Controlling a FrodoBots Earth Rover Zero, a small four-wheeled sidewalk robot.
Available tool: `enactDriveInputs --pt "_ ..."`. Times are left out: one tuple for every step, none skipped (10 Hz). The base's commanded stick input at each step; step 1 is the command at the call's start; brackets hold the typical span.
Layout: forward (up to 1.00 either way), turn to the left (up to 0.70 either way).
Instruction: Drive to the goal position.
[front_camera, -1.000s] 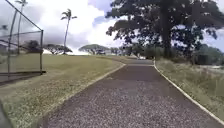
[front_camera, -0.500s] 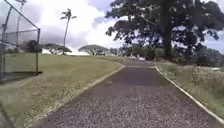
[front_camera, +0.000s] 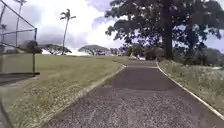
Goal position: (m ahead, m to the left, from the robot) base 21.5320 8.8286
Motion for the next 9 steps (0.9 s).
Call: enactDriveInputs --pt "0.7 -0.35" --pt "0.7 -0.35" --pt "0.7 -0.35" --pt "0.7 -0.35" --pt "0.7 -0.34" --pt "0.7 -0.28" --pt "0.7 -0.02" --pt "0.7 0.0" --pt "0.7 0.0"
